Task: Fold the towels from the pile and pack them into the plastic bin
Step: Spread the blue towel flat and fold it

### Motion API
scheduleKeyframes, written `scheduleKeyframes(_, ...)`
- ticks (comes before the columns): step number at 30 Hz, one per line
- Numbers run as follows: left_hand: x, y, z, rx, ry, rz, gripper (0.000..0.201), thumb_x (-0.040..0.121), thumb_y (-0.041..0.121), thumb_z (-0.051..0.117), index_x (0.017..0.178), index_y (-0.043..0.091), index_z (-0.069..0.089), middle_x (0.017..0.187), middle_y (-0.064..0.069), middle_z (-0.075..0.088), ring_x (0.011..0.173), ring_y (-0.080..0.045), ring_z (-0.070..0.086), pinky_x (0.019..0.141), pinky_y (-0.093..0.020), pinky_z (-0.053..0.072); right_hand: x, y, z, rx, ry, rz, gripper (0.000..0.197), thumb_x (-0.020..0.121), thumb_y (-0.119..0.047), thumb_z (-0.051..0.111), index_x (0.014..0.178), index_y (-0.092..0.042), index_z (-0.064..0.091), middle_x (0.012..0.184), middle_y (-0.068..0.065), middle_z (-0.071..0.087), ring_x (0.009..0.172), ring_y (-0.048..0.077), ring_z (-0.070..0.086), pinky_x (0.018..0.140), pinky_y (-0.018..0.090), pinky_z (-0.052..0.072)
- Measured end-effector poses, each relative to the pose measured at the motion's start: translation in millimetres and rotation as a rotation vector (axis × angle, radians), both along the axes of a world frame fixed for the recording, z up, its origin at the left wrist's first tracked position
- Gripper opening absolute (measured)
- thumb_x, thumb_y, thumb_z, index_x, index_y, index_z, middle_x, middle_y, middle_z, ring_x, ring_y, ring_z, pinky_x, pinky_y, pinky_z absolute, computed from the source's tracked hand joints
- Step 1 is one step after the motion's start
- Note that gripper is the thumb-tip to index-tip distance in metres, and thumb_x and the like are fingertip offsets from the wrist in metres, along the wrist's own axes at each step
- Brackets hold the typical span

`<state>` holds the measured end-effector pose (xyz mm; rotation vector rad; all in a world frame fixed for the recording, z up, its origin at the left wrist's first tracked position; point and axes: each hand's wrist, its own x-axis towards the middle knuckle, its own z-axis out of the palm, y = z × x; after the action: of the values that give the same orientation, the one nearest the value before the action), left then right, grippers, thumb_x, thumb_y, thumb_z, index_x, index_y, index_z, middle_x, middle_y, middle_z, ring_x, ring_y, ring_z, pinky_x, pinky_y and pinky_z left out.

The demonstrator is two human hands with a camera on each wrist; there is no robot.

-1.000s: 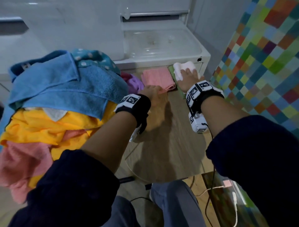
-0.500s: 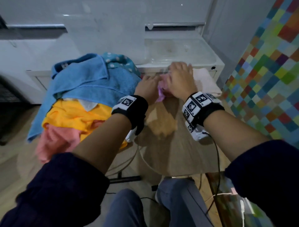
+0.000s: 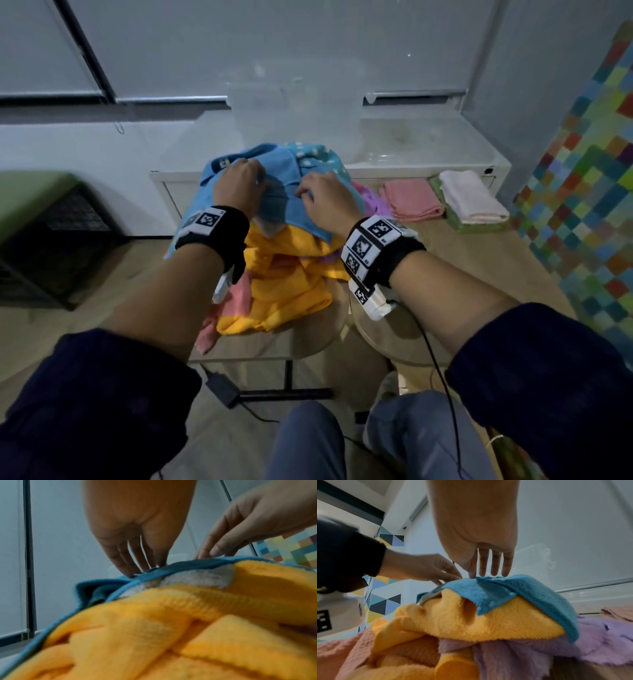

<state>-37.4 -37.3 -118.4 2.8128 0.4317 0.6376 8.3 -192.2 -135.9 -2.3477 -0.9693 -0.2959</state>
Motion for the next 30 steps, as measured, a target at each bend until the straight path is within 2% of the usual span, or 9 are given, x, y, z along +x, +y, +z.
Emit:
scheduleKeyframes(5, -7.2, 0.3, -0.6, 0.018, 0.027, -0.049, 0.025, 0.090, 0.021, 0.056, 0.103, 0.002, 0.066, 0.114, -0.022, 0.058, 0.104, -0.039, 0.055, 0.084, -0.046, 0.045, -8.4, -0.1, 2.2, 0.015, 0.105, -0.005, 0.026, 0.092, -0.007, 0.044, 0.106, -0.006, 0.066, 0.115, 0.010, 0.064, 0.108, 0.027, 0.057, 0.092, 0.041, 0.046)
scheduleKeyframes(9, -17.5, -14.7, 7.2, -0.095, -0.251, -0.059, 0.021, 0.096, 0.014, 0.042, 0.096, -0.002, 0.056, 0.104, -0.023, 0.059, 0.095, -0.037, 0.055, 0.076, -0.045, 0.039, -19.6, -5.5, 13.5, 0.133, 0.018, -0.016, 0.039, 0.090, -0.006, 0.052, 0.128, -0.009, 0.045, 0.135, 0.009, 0.043, 0.113, 0.026, 0.052, 0.094, 0.038, 0.045)
scheduleKeyframes(13, -28.4, -35.6, 23.4, -0.168, -0.419, -0.263, 0.023, 0.093, 0.018, 0.038, 0.087, 0.001, 0.051, 0.088, -0.020, 0.056, 0.082, -0.032, 0.053, 0.071, -0.038, 0.036, -19.4, -10.6, 37.8, 0.175, 0.025, 0.083, 0.063, 0.085, -0.001, 0.055, 0.143, -0.011, 0.032, 0.148, 0.007, 0.030, 0.129, 0.023, 0.041, 0.101, 0.030, 0.037)
scheduleKeyframes(15, -35.7, -48.4, 35.7, -0.197, -0.454, -0.338, 0.021, 0.093, 0.019, 0.040, 0.086, 0.002, 0.050, 0.085, -0.018, 0.055, 0.081, -0.029, 0.052, 0.072, -0.034, 0.036, -19.6, -12.1, 46.6, 0.212, 0.077, 0.105, 0.050, 0.082, 0.004, 0.052, 0.132, -0.004, 0.047, 0.136, 0.013, 0.046, 0.126, 0.027, 0.045, 0.103, 0.030, 0.034)
scheduleKeyframes(17, -43.4, -58.4, 44.7, -0.202, -0.502, -0.352, 0.020, 0.093, 0.020, 0.048, 0.091, 0.001, 0.053, 0.089, -0.014, 0.055, 0.081, -0.025, 0.051, 0.071, -0.027, 0.033, -26.4, -15.3, 57.6, 0.341, 0.064, 0.059, 0.029, 0.082, 0.004, 0.049, 0.107, -0.002, 0.061, 0.107, 0.015, 0.062, 0.103, 0.030, 0.057, 0.092, 0.037, 0.045)
scheduleKeyframes(19, -51.3, -61.5, 43.8, -0.155, -0.491, -0.314, 0.027, 0.088, 0.026, 0.060, 0.099, 0.003, 0.054, 0.094, -0.010, 0.053, 0.081, -0.019, 0.048, 0.068, -0.022, 0.030, -34.3, -22.1, 69.7, 0.466, 0.024, 0.015, 0.021, 0.083, 0.005, 0.047, 0.095, -0.004, 0.063, 0.088, 0.007, 0.062, 0.085, 0.021, 0.058, 0.079, 0.032, 0.050)
scheduleKeyframes(22, -62.5, -48.6, 23.6, -0.015, -0.313, -0.106, 0.022, 0.085, 0.018, 0.059, 0.104, 0.008, 0.056, 0.107, -0.012, 0.056, 0.093, -0.030, 0.056, 0.071, -0.037, 0.038, -38.5, -41.0, 91.2, 0.698, -0.051, -0.075, 0.025, 0.080, 0.010, 0.043, 0.094, 0.001, 0.062, 0.086, 0.009, 0.061, 0.082, 0.014, 0.053, 0.069, 0.011, 0.043)
scheduleKeyframes(26, -88.0, -27.1, 10.8, -0.116, -0.227, 0.079, 0.031, 0.082, 0.008, 0.049, 0.111, 0.015, 0.060, 0.115, -0.015, 0.061, 0.106, -0.036, 0.056, 0.081, -0.043, 0.045, -27.2, -84.8, 109.2, 0.916, -0.151, -0.295, 0.028, 0.073, 0.008, 0.041, 0.090, 0.006, 0.063, 0.089, 0.019, 0.066, 0.081, 0.012, 0.051, 0.073, 0.019, 0.038)
scheduleKeyframes(30, -97.1, -37.0, 30.7, -0.181, -0.307, 0.070, 0.032, 0.085, 0.011, 0.050, 0.113, 0.020, 0.061, 0.114, -0.011, 0.064, 0.106, -0.035, 0.057, 0.081, -0.040, 0.045, -23.6, -133.8, 110.0, 0.900, -0.174, -0.472, 0.023, 0.081, 0.005, 0.043, 0.095, 0.005, 0.061, 0.088, 0.010, 0.061, 0.082, 0.013, 0.051, 0.071, 0.017, 0.035)
